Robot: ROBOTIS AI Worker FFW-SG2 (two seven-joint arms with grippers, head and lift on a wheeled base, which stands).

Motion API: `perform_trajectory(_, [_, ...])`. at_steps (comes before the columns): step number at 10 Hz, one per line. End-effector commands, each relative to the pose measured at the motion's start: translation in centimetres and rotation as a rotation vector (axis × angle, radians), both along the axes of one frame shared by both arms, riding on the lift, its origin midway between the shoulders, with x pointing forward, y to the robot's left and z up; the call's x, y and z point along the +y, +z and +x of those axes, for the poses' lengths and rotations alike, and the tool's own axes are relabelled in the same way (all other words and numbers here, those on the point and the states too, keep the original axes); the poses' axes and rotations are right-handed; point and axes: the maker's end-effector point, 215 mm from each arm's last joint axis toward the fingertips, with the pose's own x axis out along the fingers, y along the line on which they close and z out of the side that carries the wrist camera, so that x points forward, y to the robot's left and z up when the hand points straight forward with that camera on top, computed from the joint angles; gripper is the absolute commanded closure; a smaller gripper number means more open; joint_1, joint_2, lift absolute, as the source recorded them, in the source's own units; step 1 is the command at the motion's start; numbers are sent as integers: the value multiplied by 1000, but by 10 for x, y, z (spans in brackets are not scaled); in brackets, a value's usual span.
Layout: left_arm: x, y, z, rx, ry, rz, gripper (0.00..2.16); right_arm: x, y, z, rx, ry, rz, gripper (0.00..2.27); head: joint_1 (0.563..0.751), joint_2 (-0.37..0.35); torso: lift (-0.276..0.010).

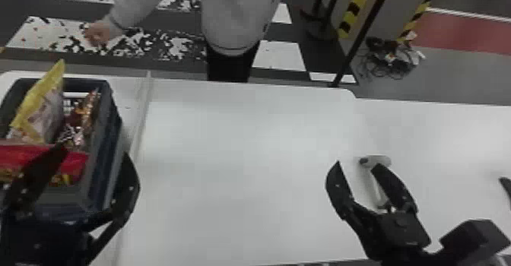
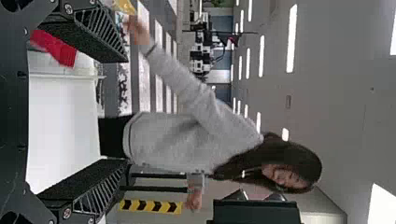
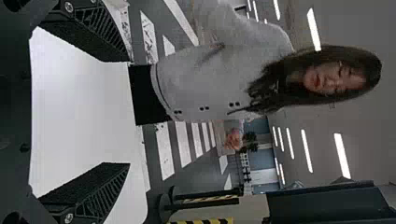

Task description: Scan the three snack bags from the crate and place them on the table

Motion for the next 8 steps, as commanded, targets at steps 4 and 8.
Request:
perform_trajectory(4, [86,28,5,-33,-20,73,151,4,-1,0,2,6,6,87,695,-38,-62])
perform_trajectory(8, [138,40,-2,-12,-101,107,154,8,-4,1,7,16,7,87,695,62,-62])
